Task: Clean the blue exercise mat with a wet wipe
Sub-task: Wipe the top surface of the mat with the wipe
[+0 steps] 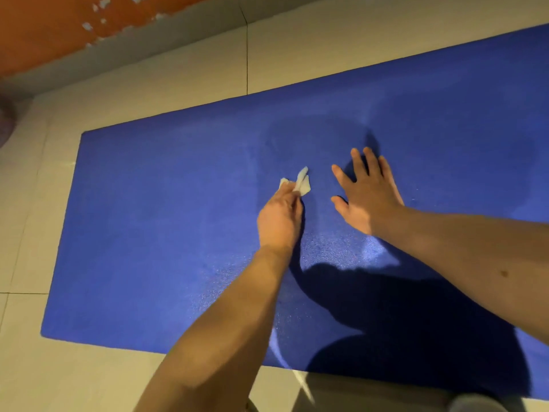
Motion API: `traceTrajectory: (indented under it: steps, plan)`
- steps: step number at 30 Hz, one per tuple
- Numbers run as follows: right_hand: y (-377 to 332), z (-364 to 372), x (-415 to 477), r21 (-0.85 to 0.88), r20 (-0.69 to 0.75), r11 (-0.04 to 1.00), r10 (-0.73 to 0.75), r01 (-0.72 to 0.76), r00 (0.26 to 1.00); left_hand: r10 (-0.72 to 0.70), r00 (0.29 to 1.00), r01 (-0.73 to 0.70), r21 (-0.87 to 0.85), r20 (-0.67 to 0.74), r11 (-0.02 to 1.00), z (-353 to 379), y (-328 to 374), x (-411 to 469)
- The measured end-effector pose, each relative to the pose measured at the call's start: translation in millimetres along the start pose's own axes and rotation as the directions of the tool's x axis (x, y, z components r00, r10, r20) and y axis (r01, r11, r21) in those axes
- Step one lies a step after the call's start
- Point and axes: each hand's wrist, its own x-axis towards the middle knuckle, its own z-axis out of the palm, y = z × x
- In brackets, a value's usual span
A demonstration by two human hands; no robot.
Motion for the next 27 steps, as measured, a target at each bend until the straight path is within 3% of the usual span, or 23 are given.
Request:
traceTrajectory:
  steps: [2, 7, 10, 13, 16, 19, 21, 23, 27]
  plan:
    - [0, 3, 1, 0.009, -0.017, 1.000, -0.001, 0.001, 1.000, 0.006, 1.000, -0.007, 0.064, 0.012, 0.998, -15, -29, 7]
    - [2, 7, 2, 0.005, -0.037, 1.000, -0.009, 0.009, 0.999, -0.368, 0.921, 0.385, 0.153, -0.126, 0.910, -54, -102, 41]
    - [-1, 9, 4, 0.020, -0.041, 1.000, -0.005, 0.006, 0.999, -0.435, 0.887, 0.454, 0.130, -0.155, 0.881, -42, -85, 44]
    - [-5, 4, 21, 0.077, -0.071, 0.997, 0.006, 0.000, 0.997, -0.328, 0.930, 0.341, 0.056, -0.163, 0.938, -20, -43, 34]
    - [-9, -7, 42, 0.087, -0.066, 0.996, 0.028, -0.022, 0.997, -0.131, 0.990, 0.132, 0.023, -0.059, 0.991, -1, -10, 20]
    - [-12, -7, 50, 0.087, -0.040, 0.996, 0.035, -0.031, 0.999, 0.002, 1.000, -0.002, -0.003, 0.015, 1.000, -2, -18, 22]
    - [-12, -4, 48, 0.068, -0.040, 0.997, 0.025, -0.022, 0.999, 0.005, 1.000, -0.005, 0.018, 0.002, 1.000, -14, -40, 32]
    - [-9, -1, 47, 0.045, -0.043, 0.999, 0.009, -0.007, 0.999, -0.116, 0.992, 0.117, 0.018, -0.047, 0.993, -31, -71, 50]
    - [-8, -3, 47, 0.045, -0.022, 0.999, -0.003, 0.004, 1.000, -0.412, 0.901, 0.427, 0.108, -0.140, 0.898, -46, -100, 86]
